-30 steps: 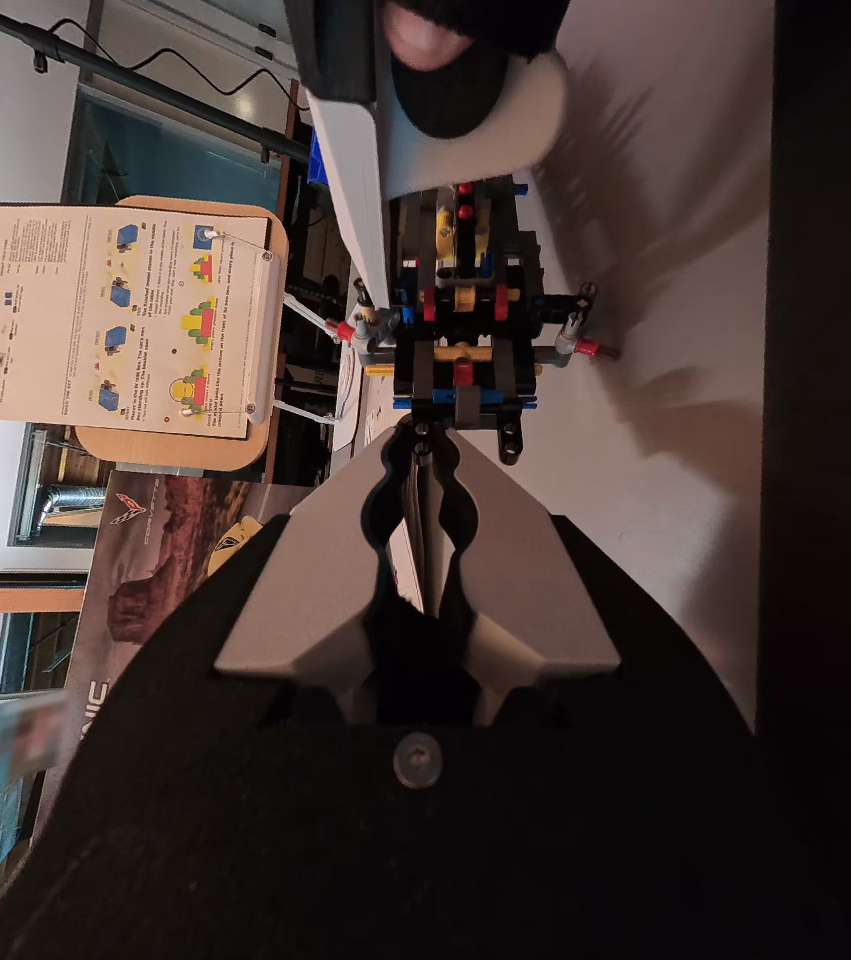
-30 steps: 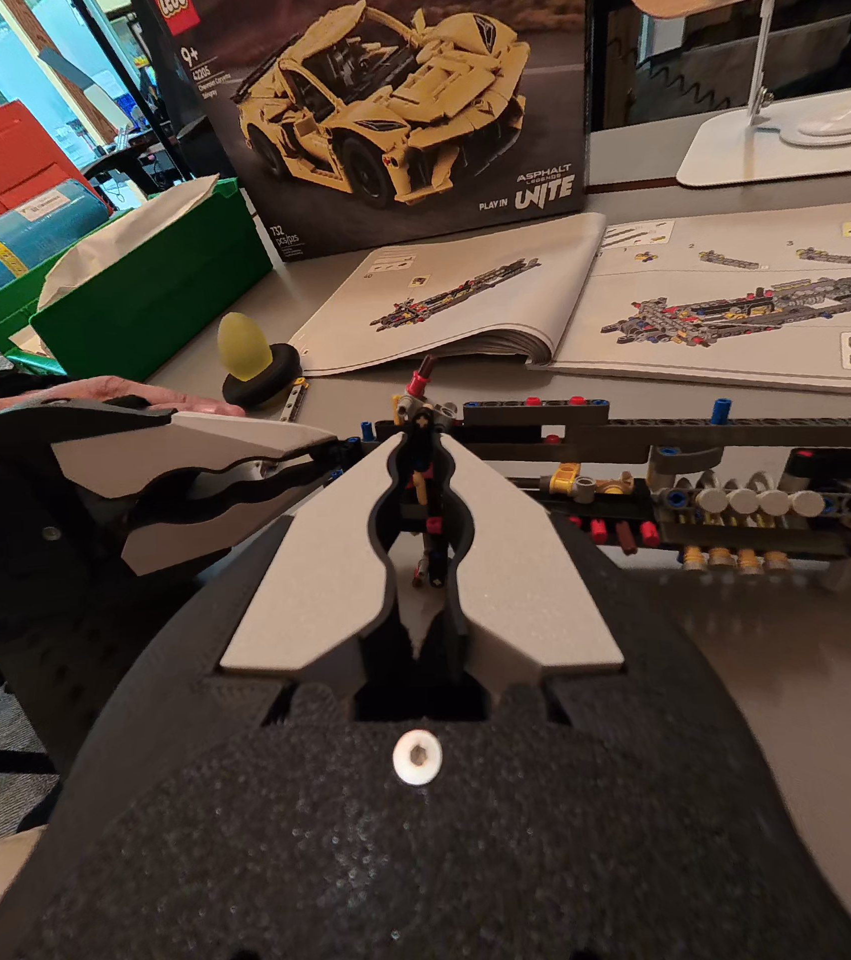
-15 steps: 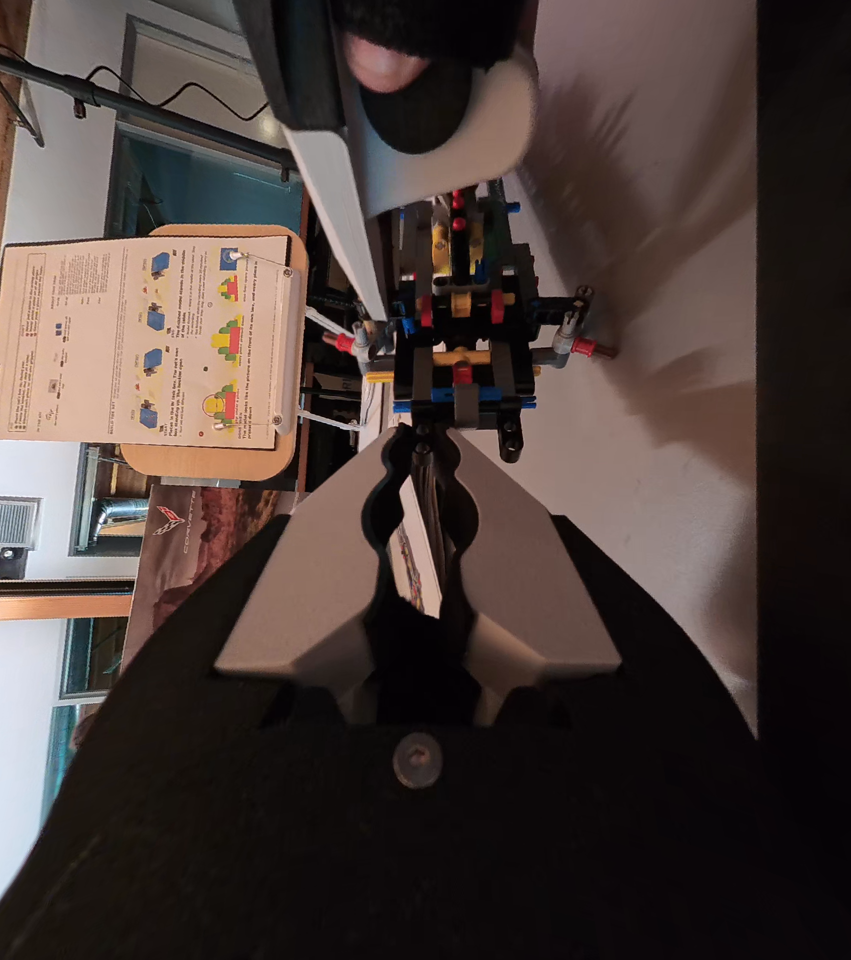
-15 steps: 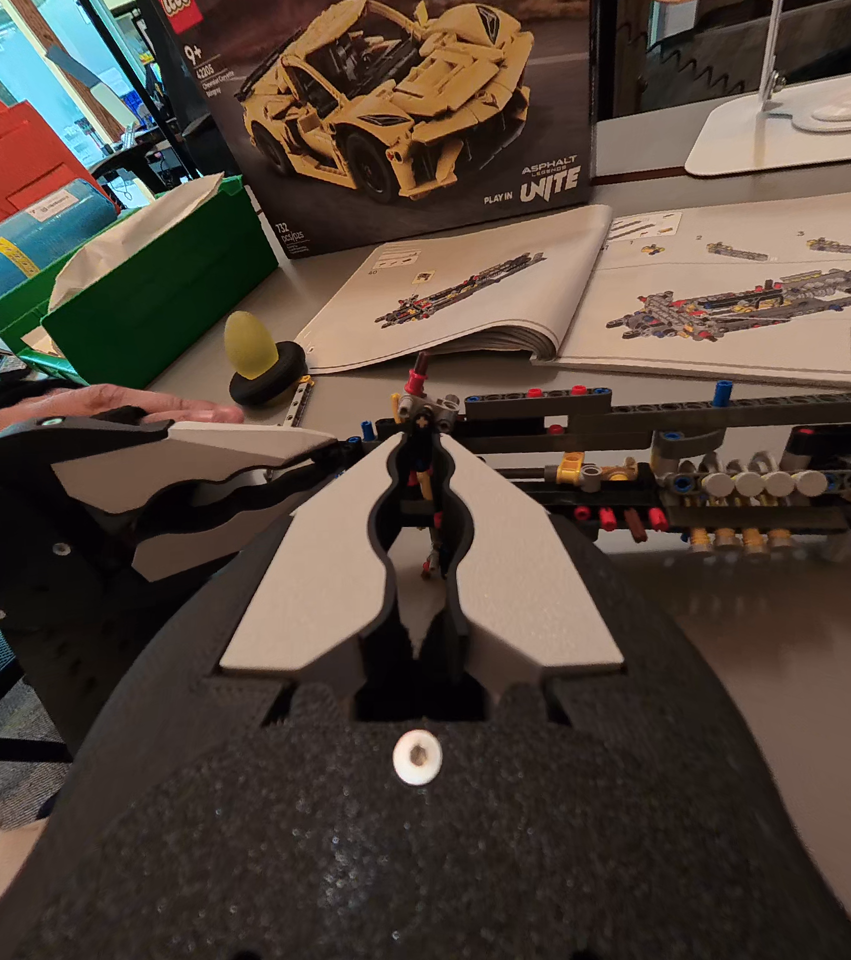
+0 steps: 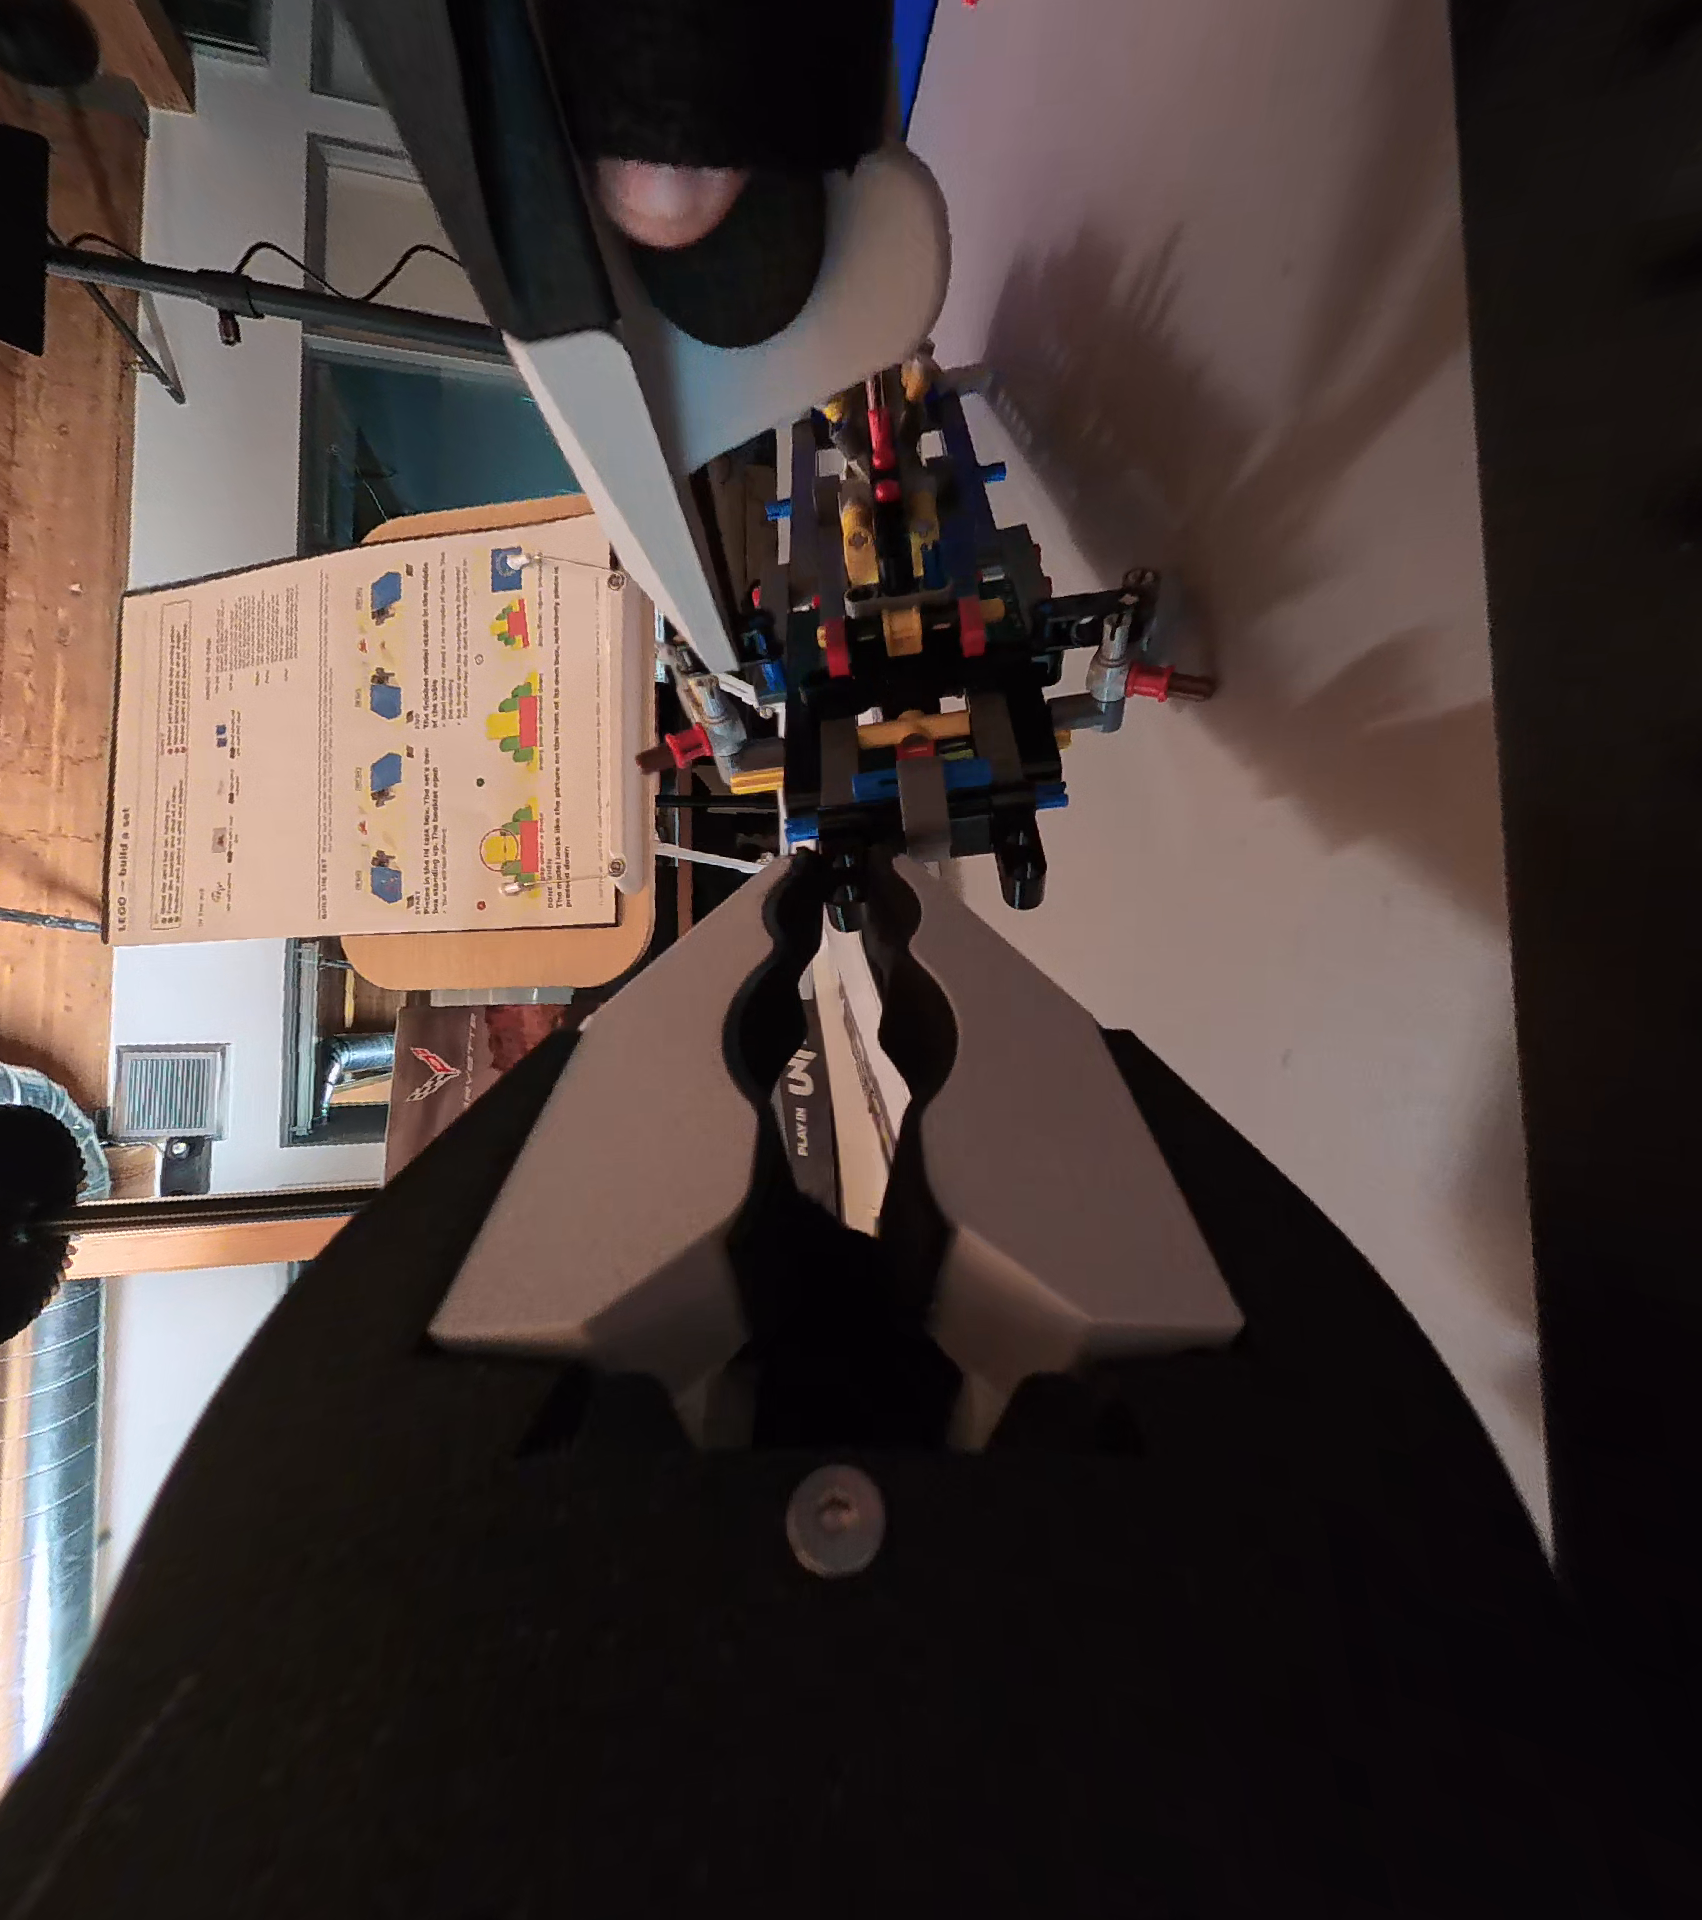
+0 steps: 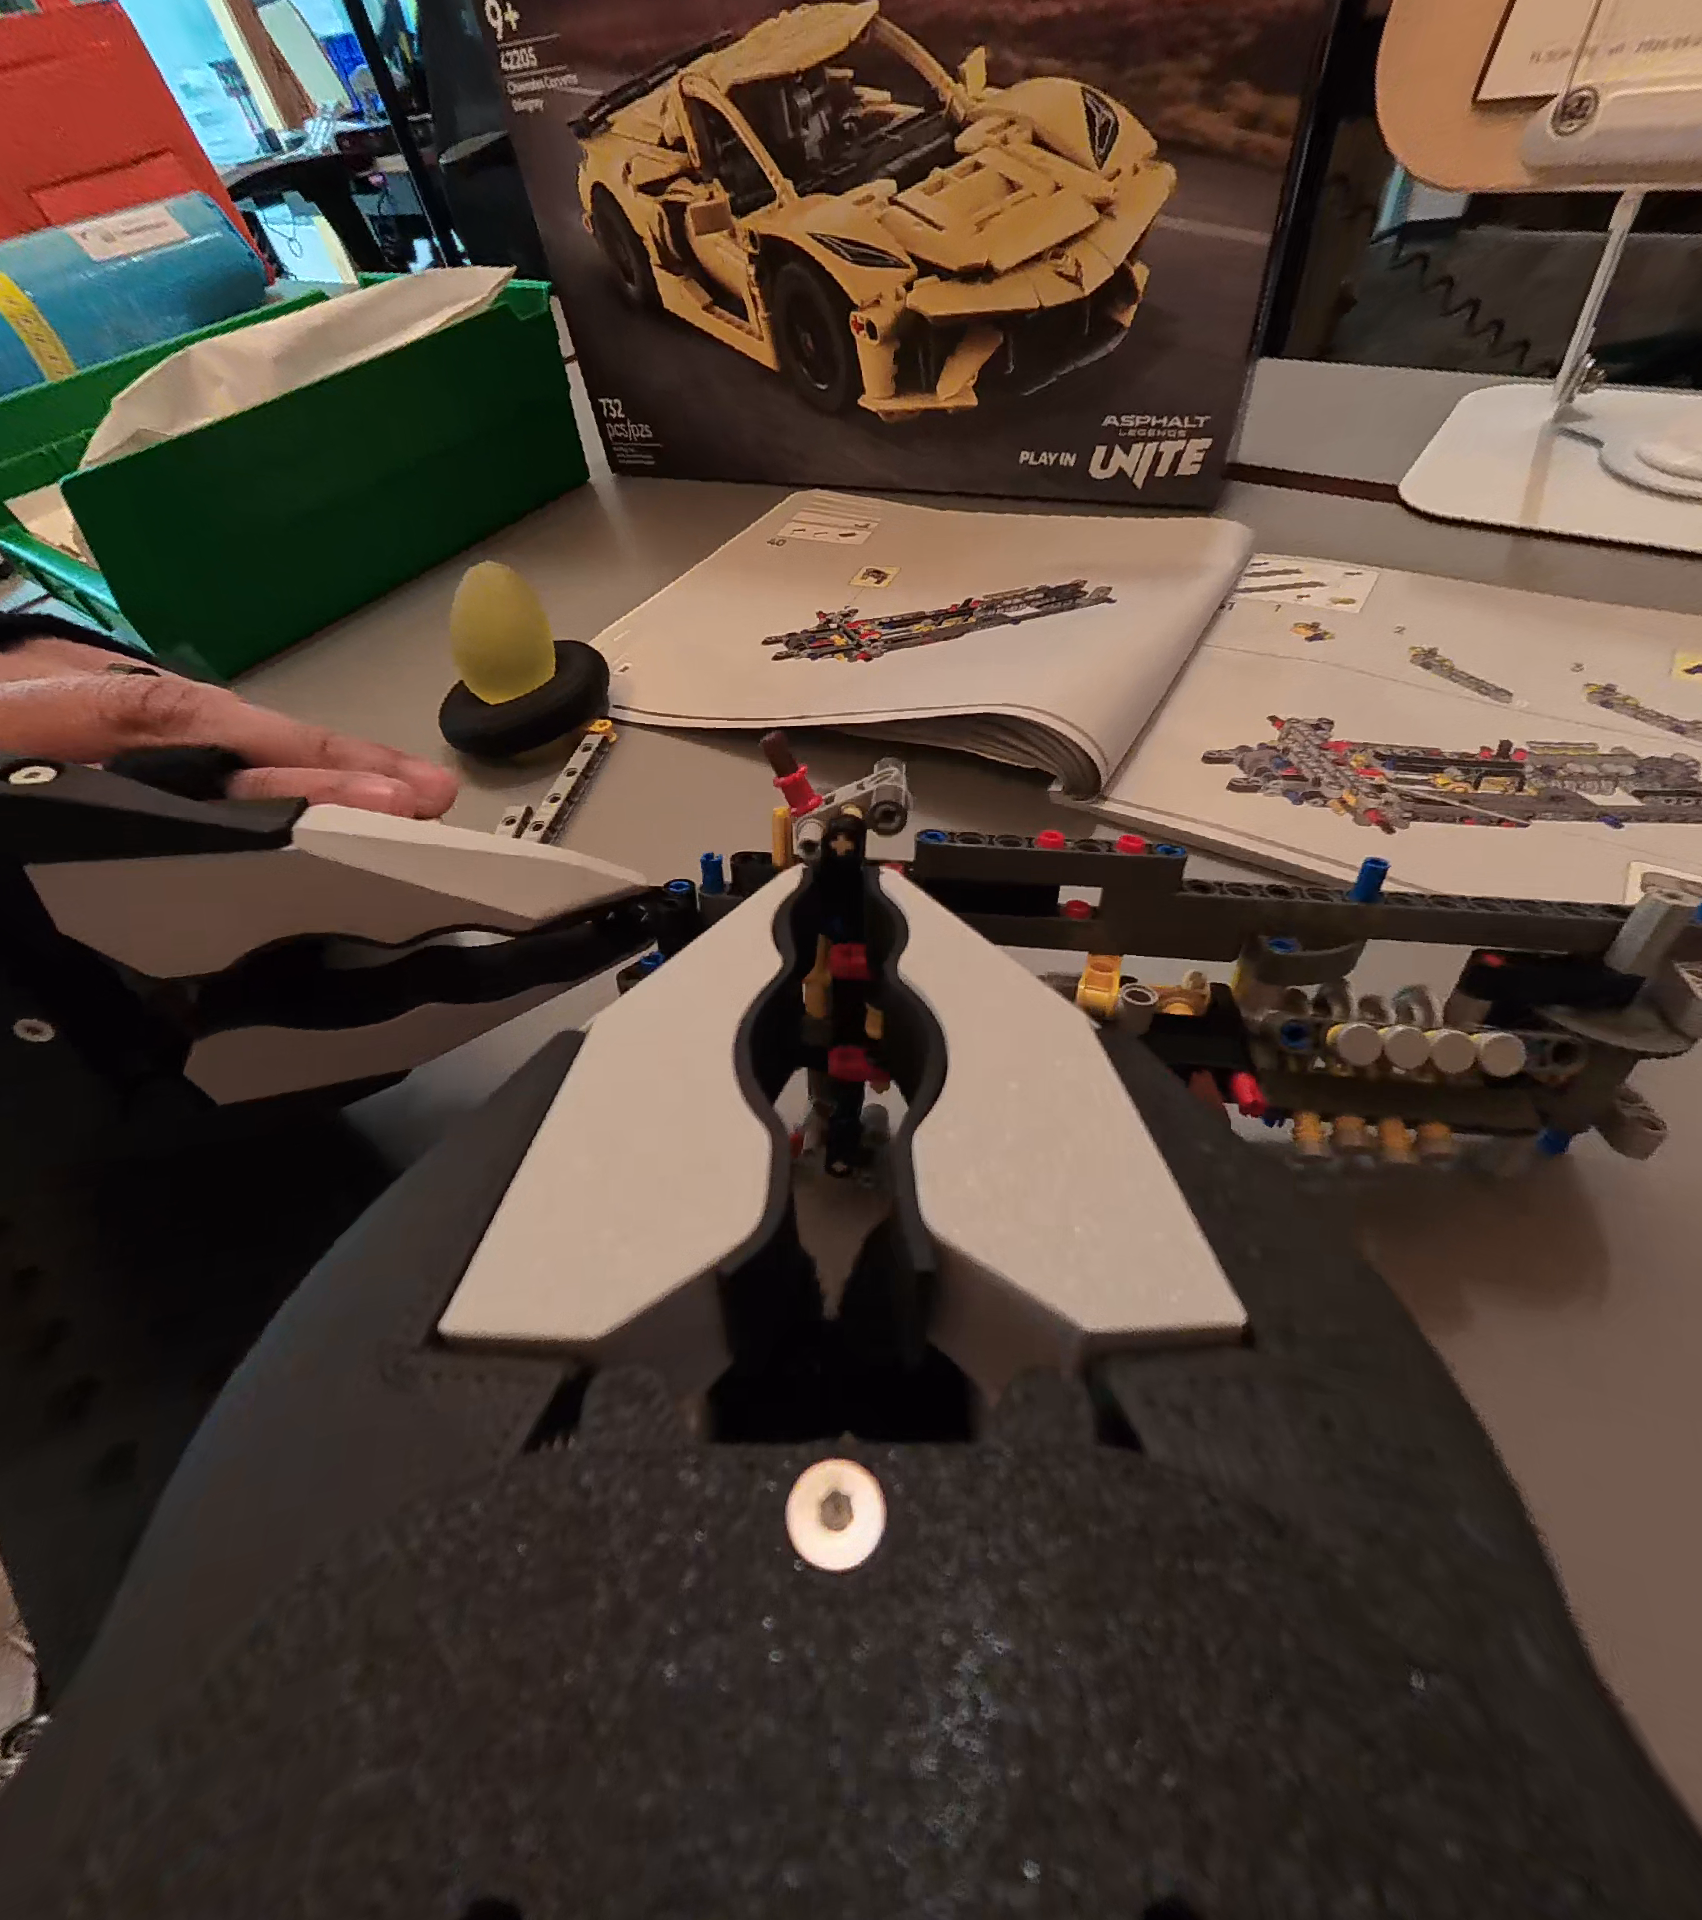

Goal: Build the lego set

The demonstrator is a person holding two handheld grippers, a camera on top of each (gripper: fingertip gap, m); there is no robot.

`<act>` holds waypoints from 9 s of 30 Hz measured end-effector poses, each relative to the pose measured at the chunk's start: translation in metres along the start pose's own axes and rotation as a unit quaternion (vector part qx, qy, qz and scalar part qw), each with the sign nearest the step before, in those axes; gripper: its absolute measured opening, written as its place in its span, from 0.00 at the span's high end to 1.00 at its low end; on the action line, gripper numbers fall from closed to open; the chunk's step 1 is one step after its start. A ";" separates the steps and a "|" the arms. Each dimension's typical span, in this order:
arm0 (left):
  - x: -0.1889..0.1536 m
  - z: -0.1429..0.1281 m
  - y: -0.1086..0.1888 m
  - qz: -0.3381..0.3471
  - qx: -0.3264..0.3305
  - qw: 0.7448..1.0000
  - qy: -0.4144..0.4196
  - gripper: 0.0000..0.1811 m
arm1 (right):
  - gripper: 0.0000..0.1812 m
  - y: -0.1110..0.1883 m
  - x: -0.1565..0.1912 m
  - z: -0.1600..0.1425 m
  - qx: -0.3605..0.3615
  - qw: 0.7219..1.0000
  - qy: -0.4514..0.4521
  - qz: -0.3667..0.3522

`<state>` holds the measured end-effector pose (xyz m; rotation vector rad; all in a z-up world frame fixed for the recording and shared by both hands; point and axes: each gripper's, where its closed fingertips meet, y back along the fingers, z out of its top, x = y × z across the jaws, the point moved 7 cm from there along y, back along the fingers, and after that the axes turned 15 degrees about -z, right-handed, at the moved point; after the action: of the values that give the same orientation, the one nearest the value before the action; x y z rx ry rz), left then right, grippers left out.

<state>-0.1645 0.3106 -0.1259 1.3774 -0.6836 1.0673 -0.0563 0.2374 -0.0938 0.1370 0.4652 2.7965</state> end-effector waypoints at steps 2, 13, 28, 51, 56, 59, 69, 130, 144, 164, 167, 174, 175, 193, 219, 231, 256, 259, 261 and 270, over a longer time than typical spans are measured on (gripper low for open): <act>0.000 0.001 0.000 0.004 0.002 1.000 -0.005 0.97 | 0.96 0.001 -0.002 -0.002 -0.004 1.000 -0.001 0.000; -0.002 0.006 0.000 0.014 0.006 1.000 -0.017 0.97 | 0.97 0.005 -0.006 -0.008 0.009 1.000 -0.013 0.019; -0.004 0.009 0.003 0.006 -0.001 0.995 -0.098 0.97 | 0.97 0.002 -0.005 -0.008 0.006 1.000 -0.001 0.027; 0.000 0.011 -0.003 0.024 0.025 0.982 -0.186 0.97 | 0.96 -0.010 -0.023 -0.008 -0.035 0.991 0.068 0.106; -0.001 0.011 -0.002 0.024 0.025 0.983 -0.180 0.96 | 0.96 -0.011 -0.024 -0.009 -0.034 0.992 0.055 0.112; -0.002 0.010 -0.002 0.025 0.028 0.982 -0.183 0.95 | 0.97 -0.011 -0.024 -0.009 -0.032 0.992 0.048 0.115; 0.000 -0.002 0.007 0.016 0.023 0.989 -0.145 0.91 | 0.97 -0.012 -0.025 -0.009 -0.027 0.991 0.030 0.124; 0.057 -0.031 -0.053 -0.307 -0.334 0.705 0.544 0.93 | 0.96 -0.028 -0.023 0.001 0.036 0.993 -0.001 0.112; 0.055 -0.034 -0.051 -0.287 -0.302 0.738 0.531 0.95 | 0.96 -0.028 -0.015 0.003 0.022 0.997 0.044 0.068; 0.055 -0.031 -0.051 -0.272 -0.285 0.765 0.511 0.95 | 0.96 -0.028 -0.015 0.001 0.020 0.998 -0.002 0.065; 0.055 -0.030 -0.050 -0.273 -0.276 0.770 0.506 0.92 | 0.96 -0.029 -0.013 0.001 0.014 0.998 0.009 0.058; 0.056 -0.030 -0.050 -0.250 -0.217 0.804 0.494 0.92 | 0.96 -0.033 -0.015 0.002 0.021 0.997 -0.012 0.073; 0.056 -0.031 -0.050 -0.249 -0.211 0.805 0.495 0.92 | 0.96 -0.034 -0.014 0.003 0.021 0.997 -0.011 0.073; 0.053 -0.038 -0.046 -0.273 -0.157 0.792 0.523 0.87 | 0.96 -0.039 -0.010 0.004 0.022 0.997 0.008 0.071; 0.060 -0.022 -0.051 -0.265 -0.148 0.842 0.446 0.94 | 0.96 -0.033 -0.020 0.007 0.043 0.995 0.044 0.081; 0.061 -0.021 -0.054 -0.263 -0.141 0.835 0.463 0.94 | 0.96 -0.034 -0.020 0.006 0.033 0.996 0.055 0.062; 0.060 -0.021 -0.054 -0.255 -0.150 0.828 0.477 0.94 | 0.96 -0.038 -0.016 0.007 0.071 0.993 0.077 0.046; 0.060 -0.022 -0.054 -0.255 -0.153 0.823 0.484 0.94 | 0.96 -0.038 -0.016 0.006 0.070 0.995 0.062 0.040; 0.059 -0.022 -0.054 -0.254 -0.152 0.826 0.480 0.94 | 0.96 -0.039 -0.018 0.006 0.080 0.995 0.015 0.052; 0.059 -0.018 -0.054 -0.256 -0.150 0.816 0.496 0.93 | 0.96 -0.039 -0.018 0.002 0.039 0.996 0.057 0.050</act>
<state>-0.0956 0.3466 -0.0989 0.5118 0.2906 1.0006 -0.0277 0.2676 -0.1060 0.0187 0.6122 2.8958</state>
